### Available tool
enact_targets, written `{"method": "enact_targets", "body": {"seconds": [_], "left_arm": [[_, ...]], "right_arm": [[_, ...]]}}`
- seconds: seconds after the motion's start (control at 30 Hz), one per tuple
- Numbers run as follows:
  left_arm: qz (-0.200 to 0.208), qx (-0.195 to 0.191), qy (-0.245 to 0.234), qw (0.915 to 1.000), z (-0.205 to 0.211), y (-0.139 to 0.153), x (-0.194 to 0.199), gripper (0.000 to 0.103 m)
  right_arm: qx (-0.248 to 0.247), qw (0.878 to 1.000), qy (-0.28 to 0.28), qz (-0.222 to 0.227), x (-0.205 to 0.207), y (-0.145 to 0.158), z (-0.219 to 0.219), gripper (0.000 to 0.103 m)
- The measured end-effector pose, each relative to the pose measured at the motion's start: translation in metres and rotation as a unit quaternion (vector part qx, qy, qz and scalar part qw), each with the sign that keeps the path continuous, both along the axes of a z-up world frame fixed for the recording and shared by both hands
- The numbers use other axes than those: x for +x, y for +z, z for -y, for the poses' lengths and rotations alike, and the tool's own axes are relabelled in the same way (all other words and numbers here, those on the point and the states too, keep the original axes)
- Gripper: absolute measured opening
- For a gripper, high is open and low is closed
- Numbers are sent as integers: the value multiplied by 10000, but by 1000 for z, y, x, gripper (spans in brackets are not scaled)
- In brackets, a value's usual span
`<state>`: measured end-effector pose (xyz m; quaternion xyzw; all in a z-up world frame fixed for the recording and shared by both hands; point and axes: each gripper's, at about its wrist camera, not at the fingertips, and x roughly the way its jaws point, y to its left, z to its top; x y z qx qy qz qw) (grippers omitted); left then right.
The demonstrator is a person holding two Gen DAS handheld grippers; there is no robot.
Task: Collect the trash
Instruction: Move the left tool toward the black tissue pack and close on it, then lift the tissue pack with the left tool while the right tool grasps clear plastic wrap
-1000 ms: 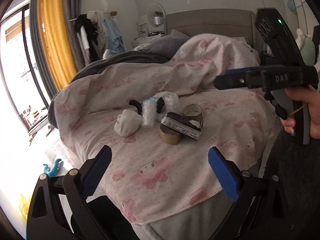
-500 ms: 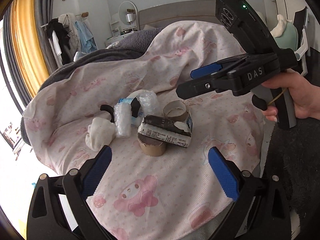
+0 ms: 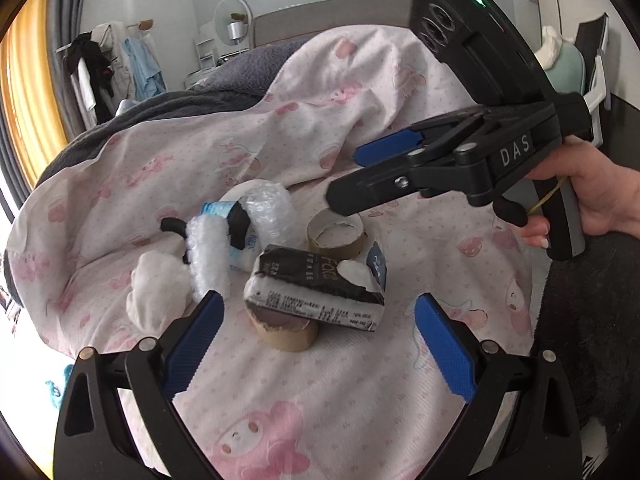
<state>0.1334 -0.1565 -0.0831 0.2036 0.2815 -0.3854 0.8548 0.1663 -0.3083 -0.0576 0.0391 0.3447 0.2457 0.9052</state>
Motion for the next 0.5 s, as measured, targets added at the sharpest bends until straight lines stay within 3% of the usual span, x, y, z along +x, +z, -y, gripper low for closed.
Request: {"method": "enact_targets", "body": {"seconds": [0.13,0.27,0.5], "left_arm": [[-13,147,-25,9999,6,-7,5,87],[-41,197,-72,9998,9,-13,9,83],[-116,144,-103,9998,9,-14,13,75]], "right_arm": [[-14,9999,155,60,6,0,-7,92],[-70,9996,263,-27,16,-4,-13,73],[-86,9992,384,-40,29,-5,-22,65]]}}
